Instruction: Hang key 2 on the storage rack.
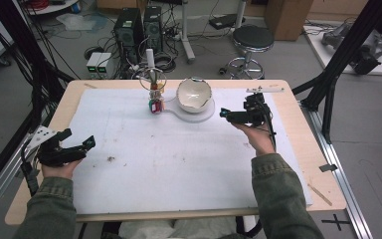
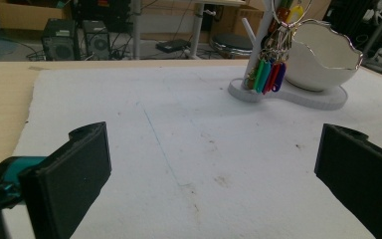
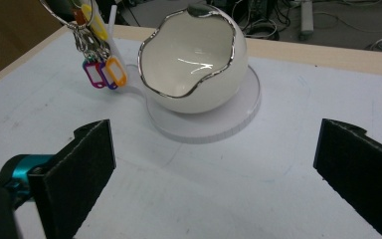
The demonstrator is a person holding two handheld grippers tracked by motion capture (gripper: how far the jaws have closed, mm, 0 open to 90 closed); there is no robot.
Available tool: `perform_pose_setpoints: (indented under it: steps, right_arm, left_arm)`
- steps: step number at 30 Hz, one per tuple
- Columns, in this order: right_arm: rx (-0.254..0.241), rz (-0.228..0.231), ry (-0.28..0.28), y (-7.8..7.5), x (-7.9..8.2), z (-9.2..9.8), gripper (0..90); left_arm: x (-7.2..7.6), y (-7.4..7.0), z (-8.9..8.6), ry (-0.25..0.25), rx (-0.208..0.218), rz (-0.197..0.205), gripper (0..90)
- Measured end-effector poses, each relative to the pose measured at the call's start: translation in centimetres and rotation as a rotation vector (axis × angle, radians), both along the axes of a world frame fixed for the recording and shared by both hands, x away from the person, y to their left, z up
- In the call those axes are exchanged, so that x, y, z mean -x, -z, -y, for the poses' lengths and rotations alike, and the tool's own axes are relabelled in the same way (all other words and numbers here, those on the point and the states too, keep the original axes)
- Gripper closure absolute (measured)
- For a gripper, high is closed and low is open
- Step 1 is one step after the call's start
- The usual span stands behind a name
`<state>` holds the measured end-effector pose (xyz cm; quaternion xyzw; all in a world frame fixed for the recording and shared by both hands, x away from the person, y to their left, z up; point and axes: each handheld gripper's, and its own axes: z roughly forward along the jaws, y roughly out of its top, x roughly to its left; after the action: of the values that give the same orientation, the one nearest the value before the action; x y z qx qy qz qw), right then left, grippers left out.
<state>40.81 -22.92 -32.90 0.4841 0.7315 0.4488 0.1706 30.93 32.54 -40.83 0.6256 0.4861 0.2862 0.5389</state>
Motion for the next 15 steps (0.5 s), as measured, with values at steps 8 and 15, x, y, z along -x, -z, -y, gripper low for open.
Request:
perform_pose_setpoints:
  steps: [8, 15]
  right_arm:
    - [0.0, 0.01, 0.018, 1.2, 1.2, 1.2, 2.0]
    - [-0.017, -0.004, 0.037, 2.6, 1.9, 2.3, 2.0]
  left_arm:
    - [0.0, 0.0, 0.1, 0.001, 0.0, -0.003, 1.7]
    - [0.1, 0.0, 0.1, -0.001, 0.0, -0.005, 1.7]
